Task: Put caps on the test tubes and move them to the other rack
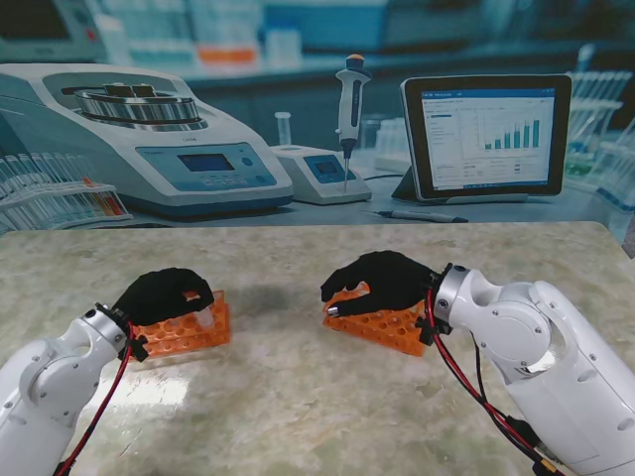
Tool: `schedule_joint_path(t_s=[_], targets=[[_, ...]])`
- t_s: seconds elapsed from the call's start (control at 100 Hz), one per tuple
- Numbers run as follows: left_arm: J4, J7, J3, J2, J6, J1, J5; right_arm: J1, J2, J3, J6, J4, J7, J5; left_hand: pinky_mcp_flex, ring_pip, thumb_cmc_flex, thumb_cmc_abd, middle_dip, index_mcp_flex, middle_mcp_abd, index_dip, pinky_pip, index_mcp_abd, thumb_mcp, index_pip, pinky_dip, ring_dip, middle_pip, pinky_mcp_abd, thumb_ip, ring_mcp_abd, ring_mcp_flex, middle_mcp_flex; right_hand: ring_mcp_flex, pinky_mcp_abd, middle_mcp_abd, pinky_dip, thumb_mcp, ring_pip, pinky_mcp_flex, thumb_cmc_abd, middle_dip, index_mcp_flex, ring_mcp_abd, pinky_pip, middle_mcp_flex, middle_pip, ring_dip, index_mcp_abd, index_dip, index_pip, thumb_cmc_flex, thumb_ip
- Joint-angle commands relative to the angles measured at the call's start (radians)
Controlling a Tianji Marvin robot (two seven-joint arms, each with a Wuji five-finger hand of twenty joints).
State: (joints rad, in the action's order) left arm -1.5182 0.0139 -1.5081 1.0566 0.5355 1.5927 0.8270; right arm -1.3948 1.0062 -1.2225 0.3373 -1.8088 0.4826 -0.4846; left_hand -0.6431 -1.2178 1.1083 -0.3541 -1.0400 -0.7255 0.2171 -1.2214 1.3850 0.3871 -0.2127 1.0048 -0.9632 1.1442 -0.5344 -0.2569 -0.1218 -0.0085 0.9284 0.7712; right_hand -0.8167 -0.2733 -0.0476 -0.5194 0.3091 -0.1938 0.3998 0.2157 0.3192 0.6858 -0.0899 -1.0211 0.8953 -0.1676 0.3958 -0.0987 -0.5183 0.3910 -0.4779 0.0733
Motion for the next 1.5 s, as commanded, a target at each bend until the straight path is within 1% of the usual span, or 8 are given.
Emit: schedule_joint_path(t_s=[0.0, 0.38, 0.59, 1.06, 1.49], targets=[[-0.004, -0.002, -0.004, -0.003, 0.004, 0.0, 0.009, -0.005, -0.001, 0.003, -0.003, -0.004, 0.005, 0.001, 0.006, 0.008, 0.183, 0.226, -0.016, -0.097, -0.217, -0.042, -0.006, -0.151, -0.349, 0.229, -0.045, 0.018, -0.193, -0.033, 0.086, -0.059, -0.04, 0.156, 0.027, -0.03, 0.017, -0.012, -0.017, -0.012, -0.018, -0.038, 0.007, 0.006, 0.004, -0.009, -0.01, 0.0, -0.011, 0.001, -0.007, 0.0, 0.002, -0.024], [-0.009, -0.006, -0.007, -0.003, 0.003, 0.005, 0.015, -0.007, -0.001, 0.0, -0.004, -0.005, 0.009, 0.0, 0.007, 0.008, 0.183, 0.227, -0.016, -0.098, -0.217, -0.041, -0.006, -0.149, -0.349, 0.23, -0.046, 0.018, -0.193, -0.034, 0.086, -0.058, -0.041, 0.156, 0.027, -0.029, 0.014, -0.012, -0.018, -0.012, -0.018, -0.038, 0.008, 0.005, 0.003, -0.008, -0.008, -0.001, -0.012, 0.001, -0.007, -0.001, 0.0, -0.024], [-0.015, -0.001, -0.017, -0.008, 0.009, 0.008, 0.046, -0.007, -0.002, 0.0, -0.003, -0.005, 0.01, 0.0, 0.009, 0.008, 0.183, 0.227, -0.017, -0.099, -0.217, -0.042, -0.006, -0.15, -0.35, 0.231, -0.047, 0.019, -0.193, -0.035, 0.086, -0.059, -0.042, 0.157, 0.028, -0.03, 0.016, -0.012, -0.019, -0.012, -0.019, -0.04, 0.007, 0.006, 0.003, -0.008, -0.01, 0.0, -0.012, 0.0, -0.007, -0.001, -0.001, -0.024], [-0.063, 0.039, -0.031, -0.009, 0.013, 0.016, 0.021, -0.008, -0.002, -0.005, -0.002, -0.008, 0.011, 0.001, 0.008, 0.008, 0.183, 0.227, -0.017, -0.098, -0.217, -0.041, -0.005, -0.149, -0.349, 0.23, -0.047, 0.021, -0.192, -0.034, 0.086, -0.058, -0.041, 0.157, 0.028, -0.028, 0.015, -0.012, -0.021, -0.012, -0.019, -0.042, 0.007, 0.007, 0.002, -0.008, -0.009, 0.0, -0.012, 0.002, -0.007, 0.0, -0.001, -0.024], [-0.014, 0.023, -0.004, -0.008, -0.01, 0.0, 0.02, -0.009, -0.002, -0.003, -0.003, -0.006, 0.01, 0.0, 0.009, 0.008, 0.183, 0.226, -0.018, -0.098, -0.217, -0.04, -0.005, -0.149, -0.35, 0.23, -0.048, 0.022, -0.192, -0.036, 0.086, -0.057, -0.041, 0.157, 0.03, -0.029, 0.016, -0.013, -0.023, -0.011, -0.019, -0.041, 0.007, 0.007, 0.003, -0.009, -0.01, 0.0, -0.013, 0.003, -0.007, 0.0, -0.002, -0.024]])
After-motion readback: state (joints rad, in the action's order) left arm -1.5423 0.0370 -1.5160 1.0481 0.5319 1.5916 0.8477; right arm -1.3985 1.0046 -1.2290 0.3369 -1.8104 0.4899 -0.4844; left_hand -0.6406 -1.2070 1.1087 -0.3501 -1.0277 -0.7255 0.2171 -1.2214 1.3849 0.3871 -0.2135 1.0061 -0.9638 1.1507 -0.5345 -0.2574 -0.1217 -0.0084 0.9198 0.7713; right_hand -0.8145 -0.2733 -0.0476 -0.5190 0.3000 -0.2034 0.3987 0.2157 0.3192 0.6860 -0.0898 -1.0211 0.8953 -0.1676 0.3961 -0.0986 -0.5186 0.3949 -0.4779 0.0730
